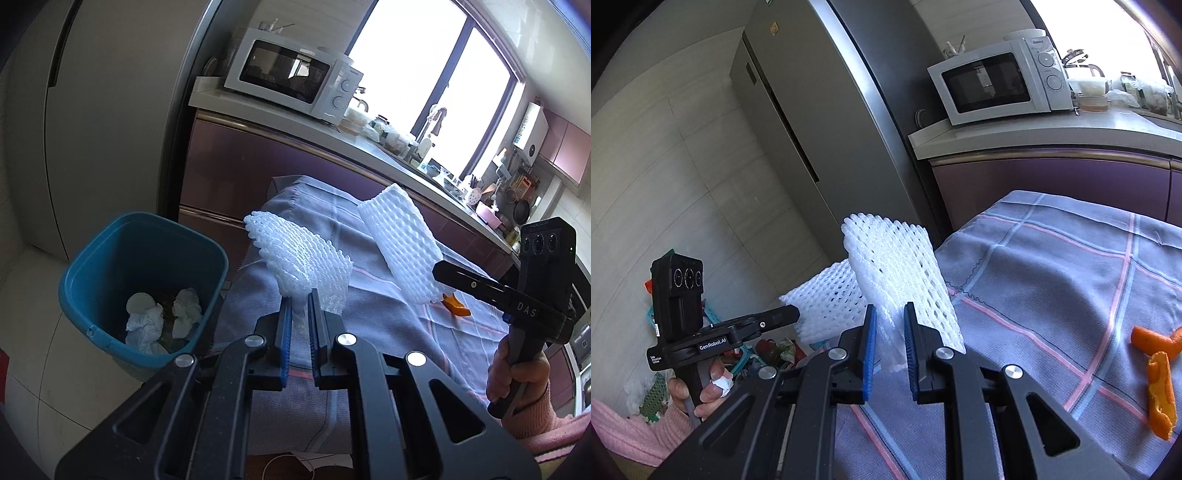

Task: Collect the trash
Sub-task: 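Carry both white foam nets over the teal bin with both grippers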

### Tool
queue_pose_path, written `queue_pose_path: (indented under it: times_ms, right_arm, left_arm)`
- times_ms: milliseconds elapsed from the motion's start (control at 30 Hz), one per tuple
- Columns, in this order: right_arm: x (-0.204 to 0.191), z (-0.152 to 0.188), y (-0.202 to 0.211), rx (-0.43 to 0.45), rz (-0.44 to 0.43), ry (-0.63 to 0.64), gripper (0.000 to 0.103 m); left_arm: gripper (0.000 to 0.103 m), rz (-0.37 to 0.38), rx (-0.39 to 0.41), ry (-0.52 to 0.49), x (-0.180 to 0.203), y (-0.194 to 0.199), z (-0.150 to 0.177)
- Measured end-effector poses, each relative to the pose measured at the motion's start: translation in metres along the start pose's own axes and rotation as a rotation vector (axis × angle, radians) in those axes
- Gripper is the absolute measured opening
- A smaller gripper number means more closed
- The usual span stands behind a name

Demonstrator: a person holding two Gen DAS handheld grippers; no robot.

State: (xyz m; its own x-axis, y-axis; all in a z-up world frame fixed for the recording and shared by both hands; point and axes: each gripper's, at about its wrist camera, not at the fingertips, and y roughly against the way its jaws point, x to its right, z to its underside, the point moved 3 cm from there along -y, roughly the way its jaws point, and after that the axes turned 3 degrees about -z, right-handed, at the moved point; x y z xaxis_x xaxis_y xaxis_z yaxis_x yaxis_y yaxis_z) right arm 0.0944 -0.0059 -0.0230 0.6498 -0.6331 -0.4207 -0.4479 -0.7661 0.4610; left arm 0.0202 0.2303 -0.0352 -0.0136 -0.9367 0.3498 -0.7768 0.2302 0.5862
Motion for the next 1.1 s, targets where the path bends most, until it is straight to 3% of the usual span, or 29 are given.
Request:
queue_pose_path:
  times_ms: [733, 1100]
  right_arm:
    - [-0.042, -0.012, -0.061, -0.079, -0.069, 0.098, 0.013]
    - [-0.061, -0.018, -0.091, -0.122, -0.098, 0.133, 0.013]
  left_arm:
    - [0.009, -0.129, 0.056, 0.108, -0.068, 0.032, 0.002]
    - [0.009, -0.179, 0.049, 0.156, -0.093, 0.029, 0.004]
